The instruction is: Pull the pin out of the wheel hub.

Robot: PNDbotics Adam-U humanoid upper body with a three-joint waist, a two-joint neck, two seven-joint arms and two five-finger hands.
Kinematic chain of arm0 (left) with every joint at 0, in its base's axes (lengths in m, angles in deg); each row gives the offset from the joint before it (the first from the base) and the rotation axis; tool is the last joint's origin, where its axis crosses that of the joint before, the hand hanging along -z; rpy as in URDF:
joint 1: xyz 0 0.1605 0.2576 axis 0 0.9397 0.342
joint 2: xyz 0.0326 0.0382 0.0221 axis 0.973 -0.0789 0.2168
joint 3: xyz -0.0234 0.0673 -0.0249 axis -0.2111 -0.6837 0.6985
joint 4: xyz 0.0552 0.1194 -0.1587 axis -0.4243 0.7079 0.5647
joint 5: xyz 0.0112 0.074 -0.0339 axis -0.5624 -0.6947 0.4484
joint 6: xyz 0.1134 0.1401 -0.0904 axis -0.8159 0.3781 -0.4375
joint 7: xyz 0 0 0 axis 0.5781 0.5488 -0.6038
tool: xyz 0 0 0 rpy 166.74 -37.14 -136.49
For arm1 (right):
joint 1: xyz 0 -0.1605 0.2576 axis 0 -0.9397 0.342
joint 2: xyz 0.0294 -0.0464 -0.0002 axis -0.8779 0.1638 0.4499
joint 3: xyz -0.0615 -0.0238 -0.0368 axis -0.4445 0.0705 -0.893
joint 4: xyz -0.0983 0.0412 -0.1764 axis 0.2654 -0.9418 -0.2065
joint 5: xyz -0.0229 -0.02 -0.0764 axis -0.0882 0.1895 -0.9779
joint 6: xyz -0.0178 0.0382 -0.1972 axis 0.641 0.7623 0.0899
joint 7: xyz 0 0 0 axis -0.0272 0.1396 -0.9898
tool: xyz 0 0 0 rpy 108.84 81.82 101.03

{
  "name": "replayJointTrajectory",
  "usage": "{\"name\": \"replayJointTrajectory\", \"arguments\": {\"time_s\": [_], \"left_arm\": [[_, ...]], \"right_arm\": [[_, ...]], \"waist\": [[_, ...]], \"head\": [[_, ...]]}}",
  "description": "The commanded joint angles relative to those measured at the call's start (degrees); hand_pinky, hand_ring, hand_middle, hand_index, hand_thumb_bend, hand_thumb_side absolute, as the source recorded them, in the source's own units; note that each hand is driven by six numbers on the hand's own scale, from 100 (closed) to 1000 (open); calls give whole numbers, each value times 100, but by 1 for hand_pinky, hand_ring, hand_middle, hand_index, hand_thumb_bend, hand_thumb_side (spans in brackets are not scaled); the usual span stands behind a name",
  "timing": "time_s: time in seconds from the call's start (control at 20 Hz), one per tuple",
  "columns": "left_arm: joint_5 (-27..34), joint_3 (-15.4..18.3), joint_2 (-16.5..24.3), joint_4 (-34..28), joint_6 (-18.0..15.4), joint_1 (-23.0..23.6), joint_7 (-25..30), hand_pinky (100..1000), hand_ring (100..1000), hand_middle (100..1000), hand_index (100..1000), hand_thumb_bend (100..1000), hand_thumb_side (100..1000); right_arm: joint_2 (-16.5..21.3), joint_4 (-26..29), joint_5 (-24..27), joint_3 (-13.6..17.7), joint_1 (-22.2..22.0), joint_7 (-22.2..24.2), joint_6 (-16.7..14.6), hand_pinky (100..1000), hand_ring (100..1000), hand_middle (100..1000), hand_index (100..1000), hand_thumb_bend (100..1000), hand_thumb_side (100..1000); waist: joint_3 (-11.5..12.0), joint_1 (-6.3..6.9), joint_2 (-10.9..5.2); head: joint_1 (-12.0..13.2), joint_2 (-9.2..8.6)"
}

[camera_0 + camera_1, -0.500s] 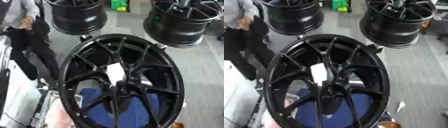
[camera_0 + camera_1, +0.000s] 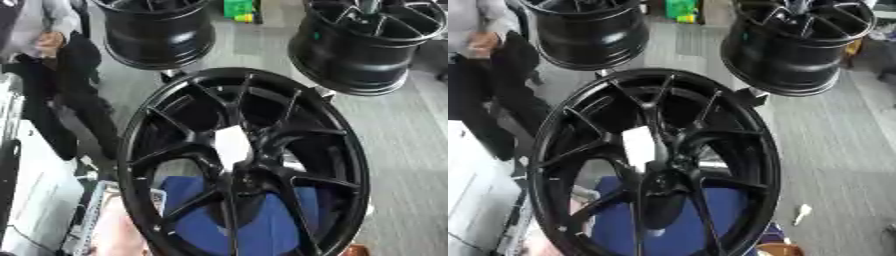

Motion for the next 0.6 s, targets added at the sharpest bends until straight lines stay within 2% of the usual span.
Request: {"name": "replayJointTrajectory", "arguments": {"time_s": [0.05,0.45,0.6], "left_arm": [[-34,-4,146,-18,-15,-141,54,669,640,601,797,133,487],[-85,-47,230,54,-24,-182,110,669,641,602,797,128,481],[-195,-177,456,238,-29,-347,244,670,641,603,797,118,466]], "right_arm": [[176,67,16,41,35,26,-2,855,728,697,713,100,349],[195,67,4,51,25,27,3,855,729,697,714,100,335],[234,67,9,35,25,54,14,855,728,697,714,100,329]], "waist": [[-7,2,-50],[-1,0,-67],[7,10,-74]], "head": [[32,30],[62,30],[61,30]]}}
